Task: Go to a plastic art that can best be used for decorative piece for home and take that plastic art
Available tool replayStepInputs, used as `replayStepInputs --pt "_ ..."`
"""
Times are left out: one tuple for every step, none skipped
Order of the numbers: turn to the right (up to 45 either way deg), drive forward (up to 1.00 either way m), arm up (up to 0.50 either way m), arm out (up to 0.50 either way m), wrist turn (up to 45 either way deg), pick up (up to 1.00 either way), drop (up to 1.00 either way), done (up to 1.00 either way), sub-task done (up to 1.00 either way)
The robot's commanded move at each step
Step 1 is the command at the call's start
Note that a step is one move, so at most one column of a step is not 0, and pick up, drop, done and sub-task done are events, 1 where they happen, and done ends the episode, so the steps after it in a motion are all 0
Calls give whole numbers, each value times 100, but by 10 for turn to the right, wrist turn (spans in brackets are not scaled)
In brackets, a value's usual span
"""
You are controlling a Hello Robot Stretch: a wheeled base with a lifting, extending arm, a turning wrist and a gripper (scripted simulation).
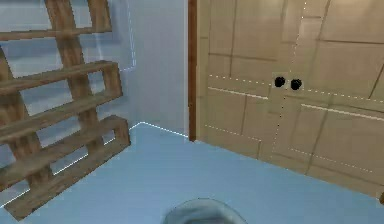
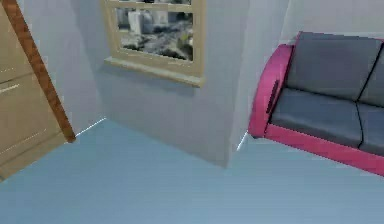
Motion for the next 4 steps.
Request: replayStepInputs --pt "-450 0 0 0 0 0 0 0 0" --pt "-90 0 0 0 0 0 0 0 0" --pt "0 100 0 0 0 0 0 0 0" --pt "-60 0 0 0 0 0 0 0 0"
